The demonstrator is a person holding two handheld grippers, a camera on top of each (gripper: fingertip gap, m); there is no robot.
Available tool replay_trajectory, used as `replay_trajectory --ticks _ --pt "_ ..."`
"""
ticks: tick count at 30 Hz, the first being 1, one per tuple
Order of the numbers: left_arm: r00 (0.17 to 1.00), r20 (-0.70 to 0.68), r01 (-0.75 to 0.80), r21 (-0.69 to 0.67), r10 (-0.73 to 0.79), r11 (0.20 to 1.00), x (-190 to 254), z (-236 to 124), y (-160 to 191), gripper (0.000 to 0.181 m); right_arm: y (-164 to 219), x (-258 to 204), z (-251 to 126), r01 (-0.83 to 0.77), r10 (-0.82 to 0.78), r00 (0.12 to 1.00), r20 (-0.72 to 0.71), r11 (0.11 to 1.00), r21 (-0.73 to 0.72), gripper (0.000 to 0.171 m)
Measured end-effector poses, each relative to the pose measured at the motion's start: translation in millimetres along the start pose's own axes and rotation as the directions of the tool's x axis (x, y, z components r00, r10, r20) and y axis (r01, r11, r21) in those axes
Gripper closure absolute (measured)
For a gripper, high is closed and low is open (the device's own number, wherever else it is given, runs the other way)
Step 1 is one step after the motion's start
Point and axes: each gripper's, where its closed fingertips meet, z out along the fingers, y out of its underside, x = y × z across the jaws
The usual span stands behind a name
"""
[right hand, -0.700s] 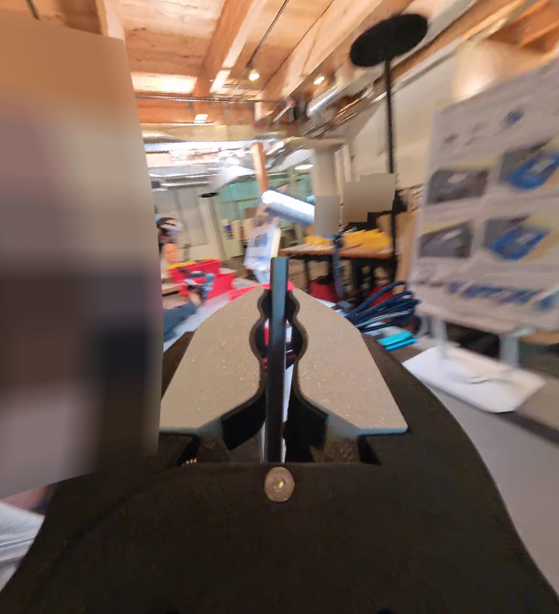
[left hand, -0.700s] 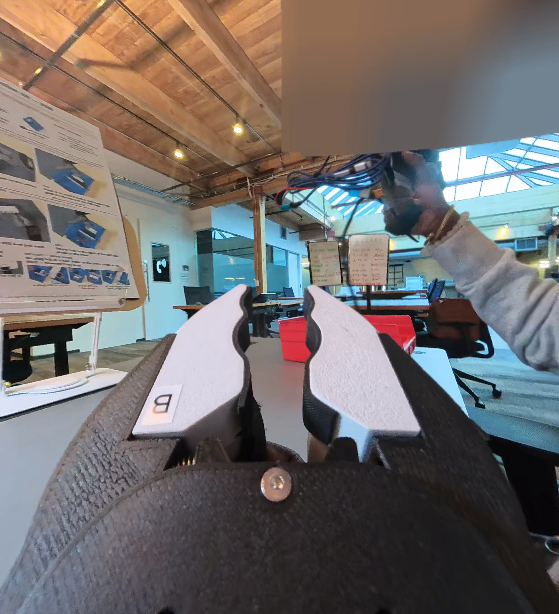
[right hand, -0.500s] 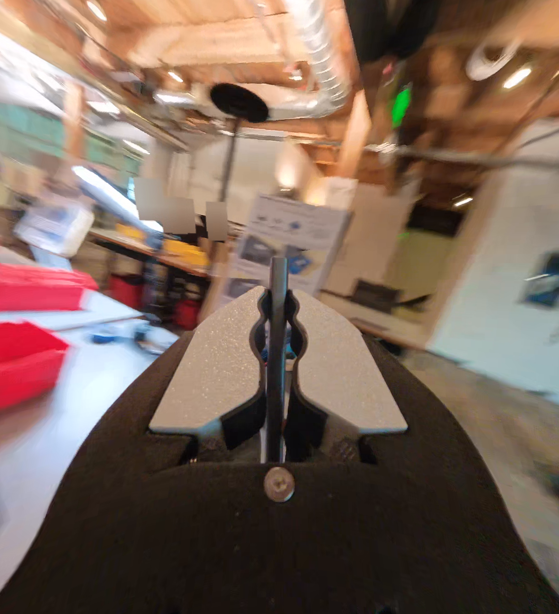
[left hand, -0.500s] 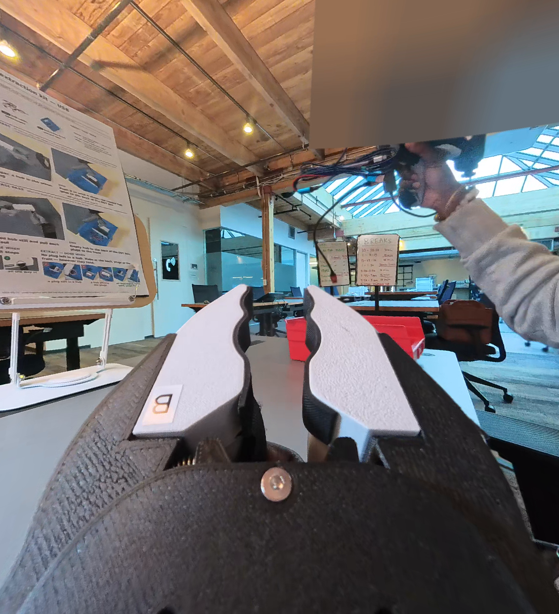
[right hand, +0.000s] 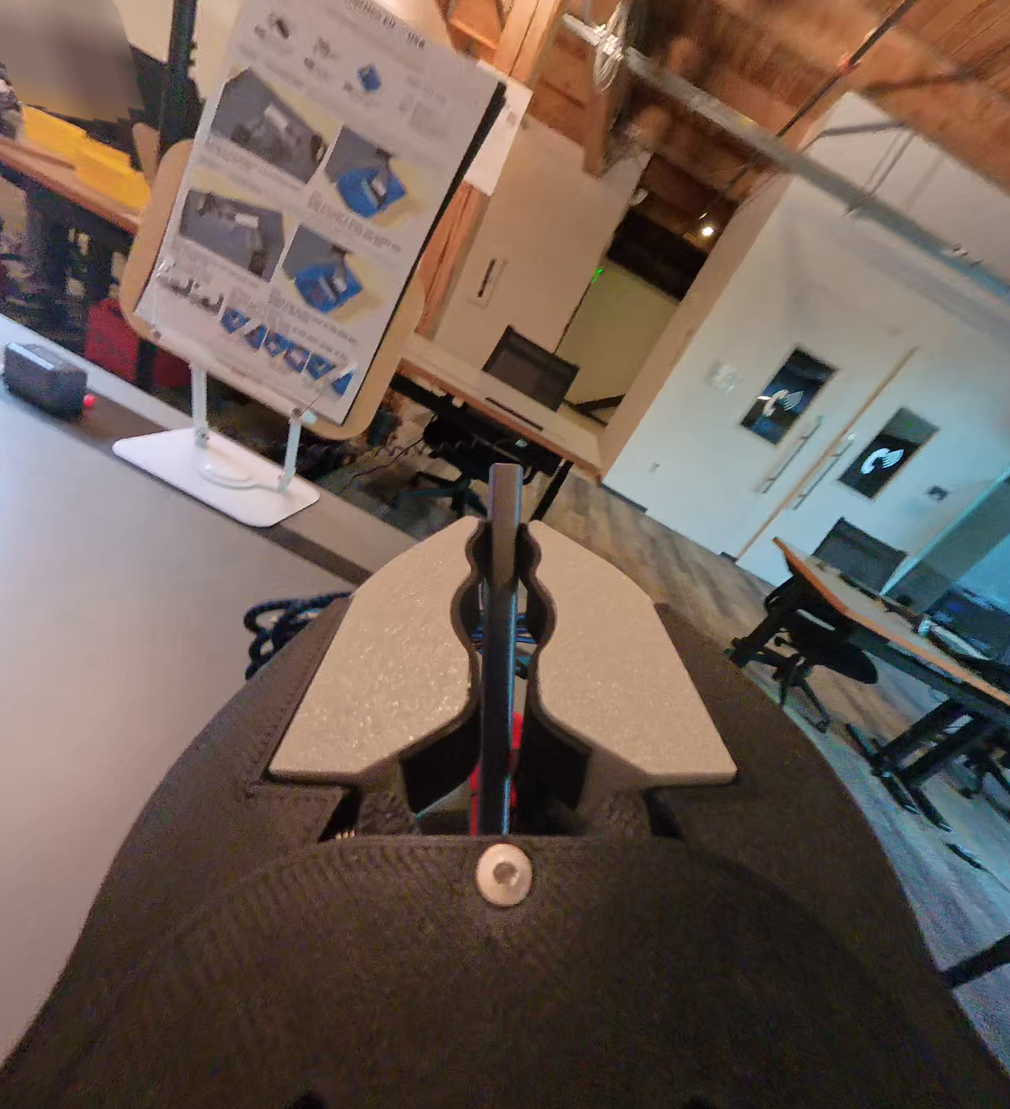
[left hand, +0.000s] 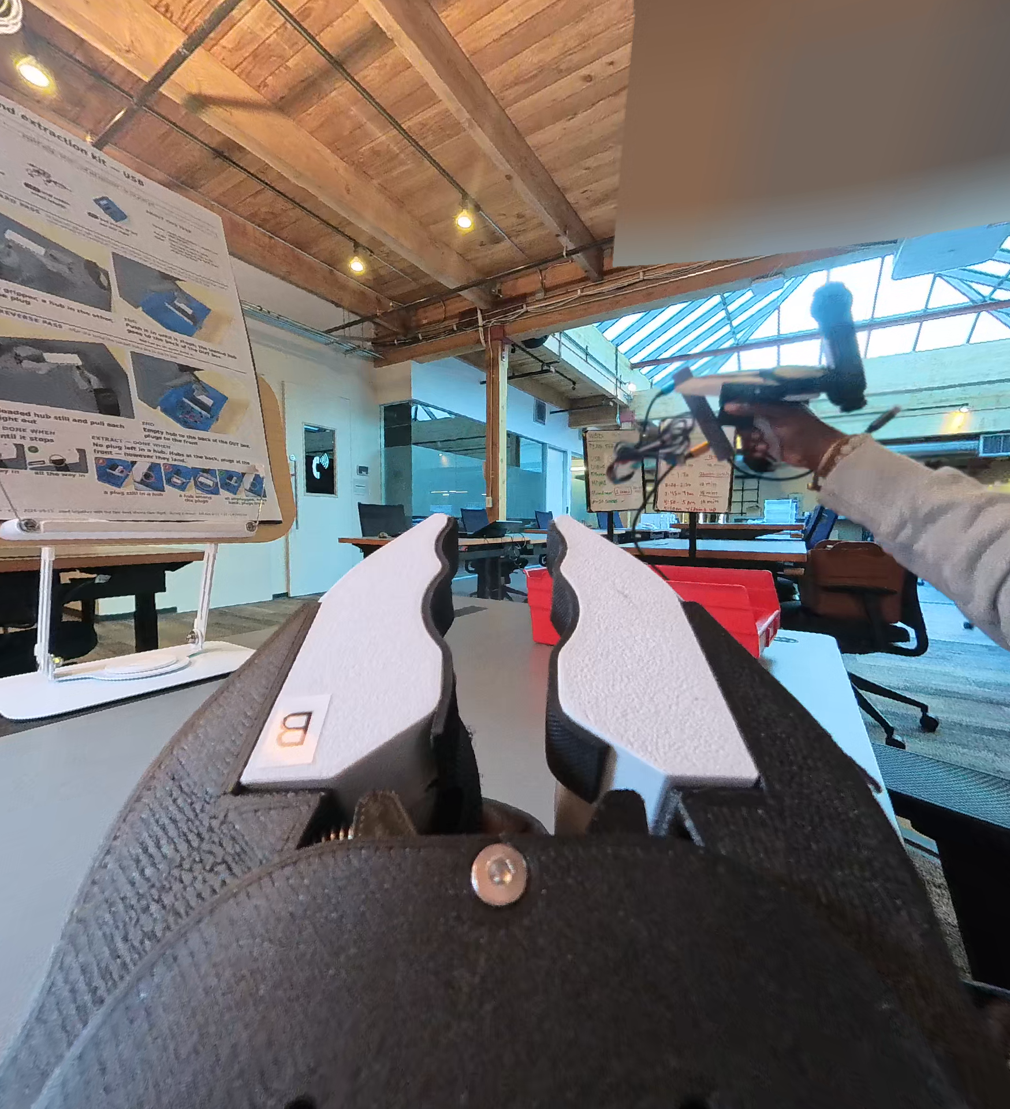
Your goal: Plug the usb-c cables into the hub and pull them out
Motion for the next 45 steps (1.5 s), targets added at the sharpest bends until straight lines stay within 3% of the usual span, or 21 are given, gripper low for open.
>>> replay_trajectory --ticks 5,9,12,15,17,19,21,23,26,29,33,36,38,41,45 --pt "1.000 0.004 0.003 -0.006 -0.003 1.000 -1.1 0.3 1.3 0.153 43.5 -8.7 1.2 -0.097 0.100 0.992 0.075 0.995 -0.039 0.162" --pt "1.000 0.006 0.005 -0.006 -0.005 1.000 -1.5 0.3 1.3 0.153 85.6 -10.5 2.3 -0.048 0.055 0.997 0.055 0.990 -0.130 0.164" --pt "1.000 0.006 0.007 -0.006 -0.007 1.000 -1.5 0.2 1.3 0.153 124.9 -26.8 4.7 0.017 0.012 0.993 0.114 0.967 -0.255 0.161" --pt "1.000 0.004 0.008 -0.009 -0.007 1.000 -1.3 0.3 1.7 0.153 172.6 -44.2 4.3 -0.042 0.111 0.986 0.127 0.891 -0.451 0.161" --pt "1.000 0.003 0.009 -0.011 -0.009 1.000 -1.0 0.3 2.1 0.153 201.9 -53.5 0.8 -0.180 0.269 0.960 0.073 0.798 -0.574 0.161" --pt "1.000 0.001 0.014 -0.013 -0.014 1.000 -0.9 0.4 2.6 0.153 225.4 -51.1 -2.6 -0.371 0.424 0.902 -0.077 0.673 -0.639 0.160" --pt "1.000 -0.002 0.018 -0.015 -0.018 1.000 -0.7 0.5 2.9 0.153 247.4 -32.0 -11.6 -0.485 0.415 0.866 -0.277 0.569 -0.664 0.152" --pt "1.000 -0.001 0.022 -0.016 -0.022 1.000 -0.7 0.5 3.3 0.153 251.3 -22.3 -19.0 -0.485 0.342 0.874 -0.345 0.566 -0.667 0.126" --pt "1.000 -0.001 0.031 -0.021 -0.031 0.999 -1.3 0.8 4.3 0.153 214.7 -22.7 -16.5 -0.512 0.377 0.858 -0.349 0.677 -0.529 0.109" --pt "1.000 -0.002 0.031 -0.020 -0.031 0.999 -1.0 0.7 4.0 0.153 157.0 -12.0 -25.2 -0.567 0.468 0.806 -0.361 0.785 -0.248 0.106" --pt "1.000 -0.008 0.024 -0.019 -0.024 1.000 0.8 0.8 3.6 0.153 117.9 2.3 -85.6 -0.632 0.578 0.664 -0.475 0.773 0.058 0.117" --pt "1.000 -0.016 0.014 -0.028 -0.015 1.000 3.0 1.2 4.9 0.153 156.9 16.6 -165.3 -0.651 0.596 0.362 -0.717 0.712 0.263 0.112" --pt "1.000 -0.021 0.003 -0.035 -0.004 0.999 4.8 1.6 6.2 0.153 198.1 16.9 -212.8 -0.654 0.568 0.173 -0.805 0.677 0.337 0.104" --pt "1.000 -0.028 0.003 -0.041 -0.004 0.999 6.1 2.4 7.7 0.153 250.0 2.1 -227.7 -0.790 0.593 0.086 -0.801 0.531 0.307 0.101" --pt "1.000 -0.022 -0.006 -0.042 0.005 0.999 5.3 2.5 8.1 0.153 296.0 -22.1 -200.4 -0.936 0.708 0.007 -0.706 0.253 0.244 0.108"
